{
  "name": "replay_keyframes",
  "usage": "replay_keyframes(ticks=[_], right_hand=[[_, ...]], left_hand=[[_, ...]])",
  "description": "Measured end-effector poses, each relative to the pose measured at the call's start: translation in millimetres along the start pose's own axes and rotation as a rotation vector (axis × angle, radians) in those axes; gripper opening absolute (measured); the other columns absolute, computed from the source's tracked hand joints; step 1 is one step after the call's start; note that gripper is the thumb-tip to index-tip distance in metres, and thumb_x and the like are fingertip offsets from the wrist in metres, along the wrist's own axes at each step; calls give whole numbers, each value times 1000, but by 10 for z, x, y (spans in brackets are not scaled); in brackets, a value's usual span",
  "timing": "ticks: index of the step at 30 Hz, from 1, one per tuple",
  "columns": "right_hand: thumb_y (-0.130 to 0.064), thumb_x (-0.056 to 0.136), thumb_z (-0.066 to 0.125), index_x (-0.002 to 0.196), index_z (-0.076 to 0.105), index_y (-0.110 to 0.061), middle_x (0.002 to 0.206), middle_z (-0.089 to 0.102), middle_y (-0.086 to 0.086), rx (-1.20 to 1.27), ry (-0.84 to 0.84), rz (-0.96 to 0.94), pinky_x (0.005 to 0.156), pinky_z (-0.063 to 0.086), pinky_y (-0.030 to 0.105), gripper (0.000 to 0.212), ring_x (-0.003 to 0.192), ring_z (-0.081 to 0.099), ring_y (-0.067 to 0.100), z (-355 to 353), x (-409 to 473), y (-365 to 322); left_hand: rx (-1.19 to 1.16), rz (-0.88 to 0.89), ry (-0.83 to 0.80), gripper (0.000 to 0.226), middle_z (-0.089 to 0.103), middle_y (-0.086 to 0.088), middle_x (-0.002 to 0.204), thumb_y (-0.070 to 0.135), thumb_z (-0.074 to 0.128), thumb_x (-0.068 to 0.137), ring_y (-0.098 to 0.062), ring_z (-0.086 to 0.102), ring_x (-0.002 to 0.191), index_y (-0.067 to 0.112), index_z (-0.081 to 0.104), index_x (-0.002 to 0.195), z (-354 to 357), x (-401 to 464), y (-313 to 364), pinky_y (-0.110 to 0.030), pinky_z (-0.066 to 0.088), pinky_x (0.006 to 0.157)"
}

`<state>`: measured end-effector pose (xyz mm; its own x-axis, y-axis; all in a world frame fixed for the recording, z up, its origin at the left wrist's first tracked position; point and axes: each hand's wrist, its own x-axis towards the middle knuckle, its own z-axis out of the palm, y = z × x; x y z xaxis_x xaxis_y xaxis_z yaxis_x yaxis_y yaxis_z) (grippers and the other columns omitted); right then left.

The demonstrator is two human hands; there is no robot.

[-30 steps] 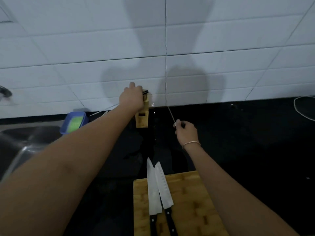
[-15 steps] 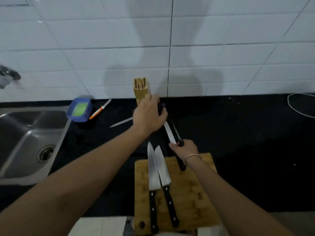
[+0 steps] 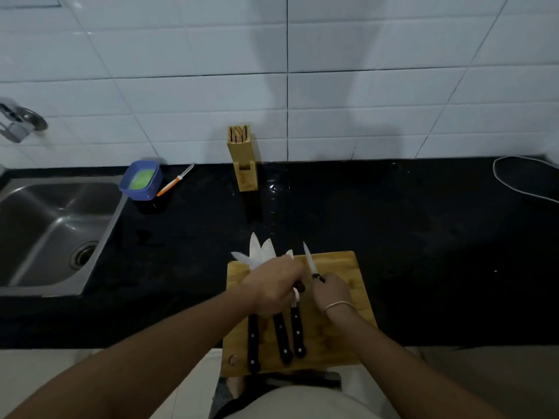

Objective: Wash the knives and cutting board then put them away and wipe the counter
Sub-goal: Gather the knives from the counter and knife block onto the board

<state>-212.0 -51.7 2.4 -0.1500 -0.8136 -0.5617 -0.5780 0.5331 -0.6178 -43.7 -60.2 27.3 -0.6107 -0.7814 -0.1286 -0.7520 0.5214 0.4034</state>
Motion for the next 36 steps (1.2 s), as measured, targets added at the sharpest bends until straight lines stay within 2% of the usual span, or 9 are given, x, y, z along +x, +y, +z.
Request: replay_keyframes(ticks=[4,6,12,15,21,23,26,31,36], right_hand=[[-22,95,58,86,67,-12,80,66,4,-182,42,-34,51,47,28,16,66,60,16,-218,-8,156],[-23,92,61,86,67,-14,81,68,4,-217,34,-50,60,56,31,12,71,65,18,-311,15,231],[-26,90,67,89,69,-19,87,68,2,-333,-102,-53,68,54,27,8,79,64,15,-507,124,268],[-27,86,69,91,73,-17,91,71,4,-378,-160,-27,78,59,31,12,84,67,18,-497,180,285],[-40,80,70,90,67,-17,84,68,2,-433,-179,-40,64,53,29,25,72,64,17,-404,187,260],[-43,80,72,92,67,-17,85,71,3,-425,-194,-30,64,56,28,29,74,69,17,-362,185,263],[-56,74,74,89,68,-21,80,74,0,-429,-215,-25,72,61,33,39,70,72,16,-347,194,259],[-71,73,67,83,66,-26,78,69,-4,-513,-155,-172,66,54,31,46,72,66,15,-366,238,139],[-69,73,69,92,62,-28,86,65,-5,-808,-154,-306,76,57,34,46,80,63,14,-117,239,-245]], left_hand=[[283,342,-113,32,55,1,116,19,61,86,-18,44,104,22,55,117,160,112,208,-36,36,98],[411,452,-131,35,55,-1,121,23,65,85,-21,43,106,20,57,118,208,161,261,-38,36,100],[543,506,-263,47,56,-4,127,27,72,82,-26,46,119,20,60,127,425,202,363,-43,35,111],[422,419,-261,52,54,-4,130,27,74,82,-24,44,117,19,56,130,438,166,377,-40,38,106],[195,240,-96,34,58,1,113,28,69,83,-15,47,103,22,59,115,396,-53,376,-32,45,94],[75,82,48,18,58,4,105,24,61,88,-12,47,98,24,58,106,376,-112,346,-34,47,92],[35,-170,164,22,57,10,114,23,56,93,-8,46,106,28,58,114,327,-173,280,-29,42,97],[-5,-353,220,25,56,13,113,20,57,92,-9,49,105,30,58,114,297,-219,153,-27,45,93],[-49,-482,290,27,56,15,108,16,58,90,-5,50,103,31,59,113,179,-374,-135,-24,46,92]])
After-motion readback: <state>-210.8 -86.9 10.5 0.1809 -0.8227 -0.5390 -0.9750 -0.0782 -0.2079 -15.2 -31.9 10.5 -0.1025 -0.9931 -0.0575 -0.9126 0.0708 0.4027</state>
